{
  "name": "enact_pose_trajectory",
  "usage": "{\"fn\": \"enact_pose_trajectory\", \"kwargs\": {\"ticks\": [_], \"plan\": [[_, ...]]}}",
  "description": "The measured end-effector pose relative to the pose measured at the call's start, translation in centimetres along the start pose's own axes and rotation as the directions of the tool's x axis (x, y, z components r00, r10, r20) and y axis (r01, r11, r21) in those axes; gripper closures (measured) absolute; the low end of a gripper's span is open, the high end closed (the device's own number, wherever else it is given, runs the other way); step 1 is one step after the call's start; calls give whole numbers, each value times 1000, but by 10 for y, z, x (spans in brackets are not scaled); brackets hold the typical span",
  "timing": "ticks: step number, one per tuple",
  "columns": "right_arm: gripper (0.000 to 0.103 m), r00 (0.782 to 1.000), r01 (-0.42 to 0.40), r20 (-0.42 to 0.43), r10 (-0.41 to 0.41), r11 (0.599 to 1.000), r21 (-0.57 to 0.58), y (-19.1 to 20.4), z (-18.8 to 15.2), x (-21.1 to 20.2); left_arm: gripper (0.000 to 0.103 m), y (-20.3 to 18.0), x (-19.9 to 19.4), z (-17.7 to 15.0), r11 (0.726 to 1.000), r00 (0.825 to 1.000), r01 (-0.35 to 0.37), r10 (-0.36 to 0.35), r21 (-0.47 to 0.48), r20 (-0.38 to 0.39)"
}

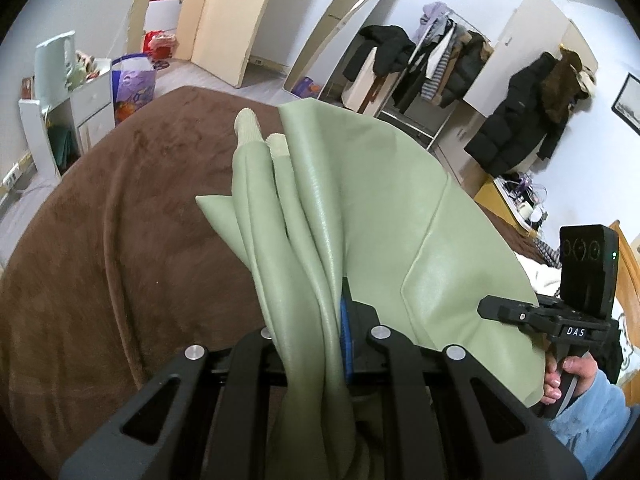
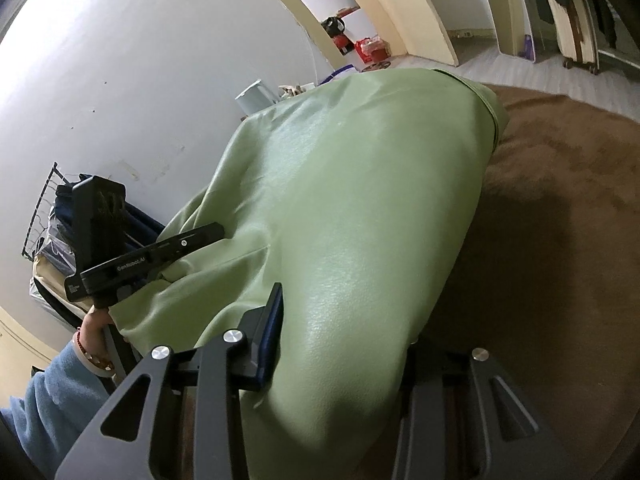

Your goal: Fold large clothes

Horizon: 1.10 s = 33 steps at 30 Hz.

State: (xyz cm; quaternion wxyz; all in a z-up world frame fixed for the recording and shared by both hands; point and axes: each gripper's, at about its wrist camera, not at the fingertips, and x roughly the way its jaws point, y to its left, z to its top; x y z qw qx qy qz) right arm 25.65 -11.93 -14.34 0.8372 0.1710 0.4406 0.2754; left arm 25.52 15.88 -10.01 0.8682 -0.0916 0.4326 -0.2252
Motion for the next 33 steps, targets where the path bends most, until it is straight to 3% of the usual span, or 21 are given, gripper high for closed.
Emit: {"fn": "enact_pose_trajectory", "kwargs": {"ticks": [17,26,33], "plan": [[67,992,102,66,-106,993,58,1,-52,-92,88,-83,-10,-19,993,995,83,-77,88,-61],[67,977,155,127,-171,979,130,-22,-75,-152,88,-166,8,-17,972,986,153,-136,179,-101],[67,948,216,190,-254,955,202,-43,-97,-214,88,-241,29,-13,942,971,226,-196,249,-137]]}}
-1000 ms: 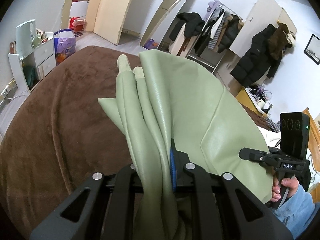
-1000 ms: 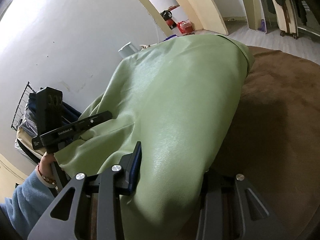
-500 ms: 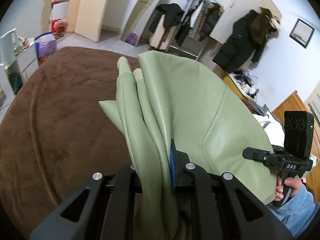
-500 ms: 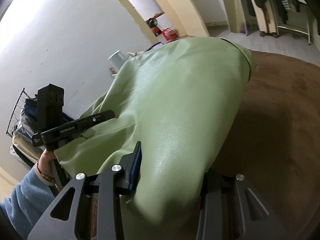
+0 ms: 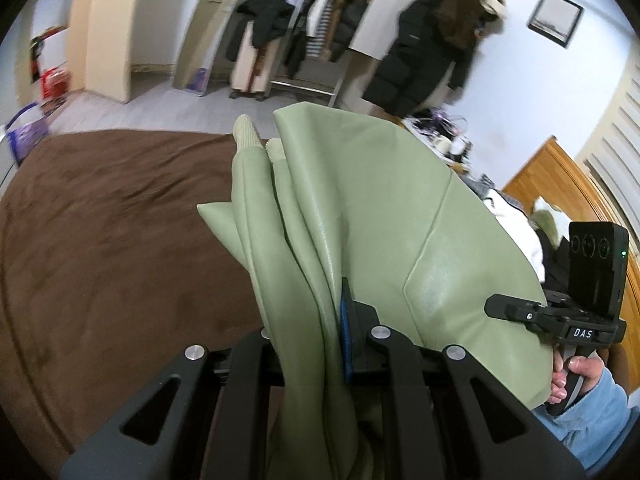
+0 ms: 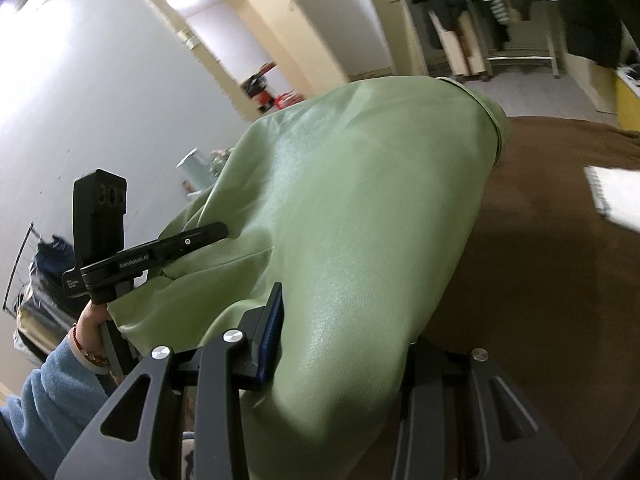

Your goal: Fold large clothes

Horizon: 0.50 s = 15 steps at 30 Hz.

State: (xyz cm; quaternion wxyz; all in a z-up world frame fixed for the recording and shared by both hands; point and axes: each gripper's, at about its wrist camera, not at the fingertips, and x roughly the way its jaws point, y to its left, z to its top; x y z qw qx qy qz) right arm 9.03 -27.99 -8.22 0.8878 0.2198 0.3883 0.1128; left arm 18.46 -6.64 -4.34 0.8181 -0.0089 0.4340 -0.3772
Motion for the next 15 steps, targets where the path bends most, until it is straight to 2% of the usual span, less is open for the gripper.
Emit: {"fn": "enact_pose_trajectory", "kwargs": {"ticks": [8,15], "plan": [[67,991,110,74,-115,992,70,-51,0,-81,88,-95,42,30,988,994,111,-107,112,-37],[67,963,211,130,-235,962,171,-95,-24,-154,88,-187,82,37,951,974,220,-202,219,-100]]}}
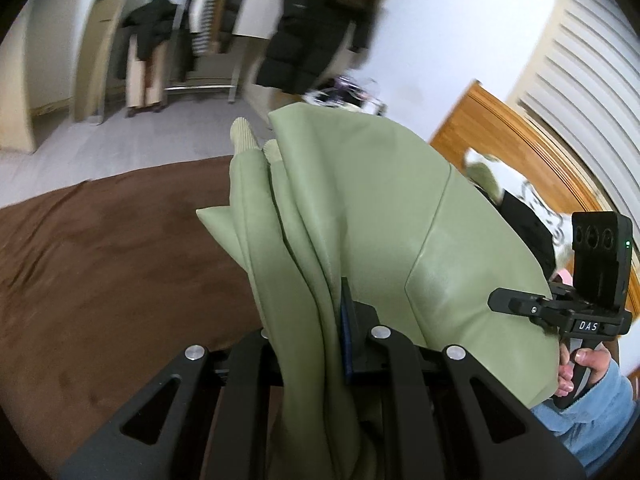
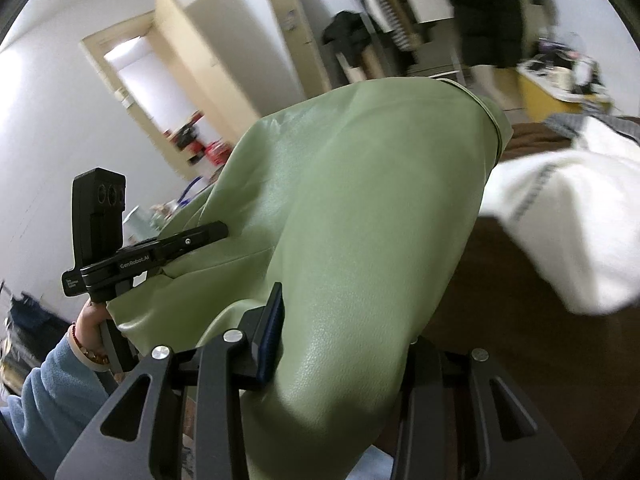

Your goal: Fold large clothes

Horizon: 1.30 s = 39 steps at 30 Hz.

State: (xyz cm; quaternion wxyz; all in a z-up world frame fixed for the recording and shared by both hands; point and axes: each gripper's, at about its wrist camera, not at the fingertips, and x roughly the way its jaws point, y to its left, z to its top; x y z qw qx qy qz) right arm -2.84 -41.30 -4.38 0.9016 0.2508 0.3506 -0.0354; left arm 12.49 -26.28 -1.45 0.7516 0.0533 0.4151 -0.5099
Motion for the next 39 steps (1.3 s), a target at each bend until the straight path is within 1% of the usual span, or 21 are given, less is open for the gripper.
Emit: {"fn": "enact_pose_trajectory", "kwargs": {"ticks": [3,7,11,15,17,20,23,25,30,32,34,36,38,39], "plan": [[67,998,50,22,-52,997,50,-27,-13,-25,88,-28,24,3,998,999,43,-41,43,-31],[67,993,107,39,-112,987,118,-57,-39,-50,88,-60,54,-3,991,993,93,-84,99,-86],[67,984,159,44,-170,969,189,-85,-70,-69,88,-91,86,-14,974,980,152,-126,169,-156],[67,974,204,42,-224,940,273,-114,-105,-86,88,-117,118,-26,957,965,202,-159,206,-208],[67,967,230,32,-253,922,311,-131,-123,-91,88,-129,134,-37,950,959,221,-170,221,-227],[67,958,271,-5,-286,903,333,-146,-137,-90,88,-145,164,-51,945,950,234,-173,227,-262],[67,947,312,-38,-320,881,356,-166,-151,-85,88,-150,191,-60,944,942,241,-171,227,-289],[67,944,321,-53,-325,870,374,-176,-160,-79,88,-152,209,-68,941,938,241,-163,238,-305],[67,943,327,-81,-323,852,409,-202,-178,-57,87,-152,244,-79,943,936,219,-132,250,-326],[67,937,346,-100,-335,849,398,-208,-183,-47,86,-149,255,-83,943,935,207,-112,262,-336],[66,935,352,-115,-334,850,392,-213,-183,-40,84,-143,265,-88,942,934,198,-97,272,-344],[63,932,364,-139,-336,853,375,-214,-187,-34,79,-131,274,-93,948,927,199,-99,250,-361],[58,926,377,-168,-338,846,376,-221,-194,-28,75,-123,281,-99,950,921,204,-104,236,-377],[57,924,382,-172,-342,843,378,-222,-196,-27,73,-122,283,-101,950,920,205,-106,235,-377]]}}
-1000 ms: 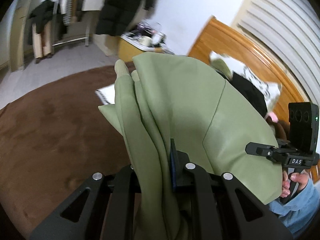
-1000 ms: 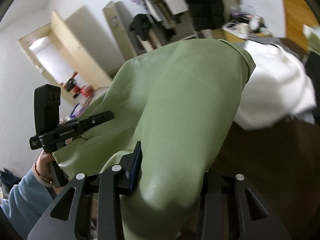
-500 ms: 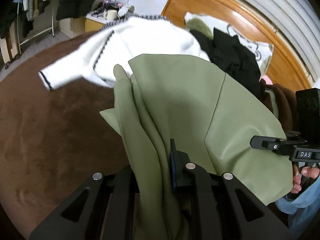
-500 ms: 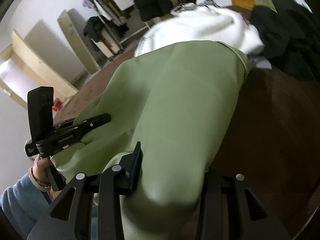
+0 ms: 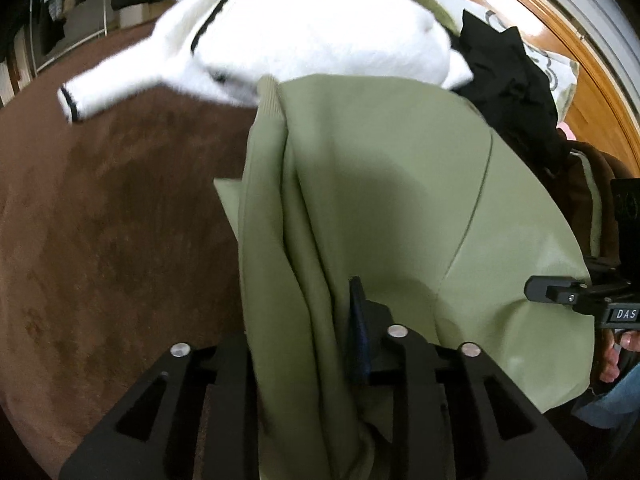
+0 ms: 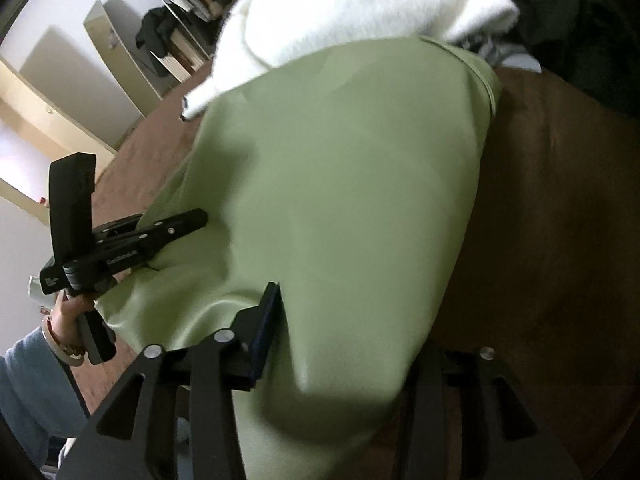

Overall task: Fold large clothes
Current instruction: 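Lower the bundle beside the white sweater and open both grippers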

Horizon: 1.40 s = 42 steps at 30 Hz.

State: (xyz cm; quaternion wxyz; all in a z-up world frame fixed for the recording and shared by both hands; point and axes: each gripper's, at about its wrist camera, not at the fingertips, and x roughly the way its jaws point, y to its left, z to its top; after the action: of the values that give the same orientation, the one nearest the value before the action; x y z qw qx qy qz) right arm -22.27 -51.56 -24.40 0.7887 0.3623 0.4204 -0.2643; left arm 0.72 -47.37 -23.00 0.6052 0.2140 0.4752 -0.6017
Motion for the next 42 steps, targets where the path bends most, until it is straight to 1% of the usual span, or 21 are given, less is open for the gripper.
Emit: {"fn": "enact_pose_trajectory", "kwargs": {"ticks": [2,6,9,10,11,12,13,14,15,17,19,21,24,28,30,32,33,35,36,38,42], "plan": [[55,1000,-2,-2,2,1000,18,-4,-4,2,69,2,4,-2,1000,1000,4,-4,0,6],[52,1000,-2,-11,3,1000,31,-3,-9,-1,54,10,12,-2,1000,1000,13,-13,-20,-6],[50,1000,4,-16,-3,999,36,-2,-7,-2,49,9,14,1,1000,1000,4,-4,-7,-10],[48,1000,9,-20,-8,999,37,-2,-6,-3,47,9,14,1,1000,1000,-1,1,-2,-12],[43,1000,11,-23,-10,999,39,-3,-6,-1,40,11,12,1,1000,1000,-12,12,0,-13],[39,999,35,-30,-34,999,41,-4,-5,-2,35,13,9,3,1000,1000,-23,23,-5,-11],[30,997,64,-36,-62,997,43,-5,-5,-2,33,17,5,5,999,1000,-11,11,-31,-9],[25,993,109,-48,-107,993,47,-5,-3,-3,29,21,2,7,998,1000,7,-8,-58,-9],[25,990,137,-52,-134,989,51,-6,-2,-6,27,29,-5,9,994,999,35,-35,-103,-1],[22,982,185,-39,-183,981,58,-10,-2,-19,26,40,-26,13,987,999,43,-38,-158,33],[19,975,222,-10,-222,974,52,-8,0,-37,24,45,-48,15,982,997,55,-43,-181,71],[19,974,225,26,-226,973,46,-3,2,-60,21,43,-73,15,982,994,64,-46,-175,104],[19,976,207,69,-207,978,9,16,0,-91,21,26,-105,9,991,991,56,-41,-118,126],[18,983,166,80,-162,985,-44,44,-17,-110,23,-5,-125,-3,997,993,70,-67,-23,97],[18,984,164,84,-158,984,-72,56,-28,-110,31,-20,-124,-12,995,994,96,-97,10,60],[19,987,154,63,-149,984,-90,66,-42,-104,40,-33,-115,-16,995,996,92,-92,31,14],[22,987,158,52,-153,983,-94,72,-43,-97,44,-40,-108,-21,995,996,84,-83,46,-19],[39,984,176,27,-174,979,-99,77,-52,-88,52,-47,-98,-35,995,995,75,-70,67,-66],[43,983,184,13,-184,978,-93,78,-56,-82,54,-52,-91,-42,995,994,65,-58,77,-94],[48,981,193,22,-192,980,-54,77,-60,-76,54,-52,-84,-52,996,994,38,-30,78,-102],[52,976,197,90,-198,980,18,78,-62,-64,54,-39,-72,-62,1000,994,25,-24,10,-106]]}}
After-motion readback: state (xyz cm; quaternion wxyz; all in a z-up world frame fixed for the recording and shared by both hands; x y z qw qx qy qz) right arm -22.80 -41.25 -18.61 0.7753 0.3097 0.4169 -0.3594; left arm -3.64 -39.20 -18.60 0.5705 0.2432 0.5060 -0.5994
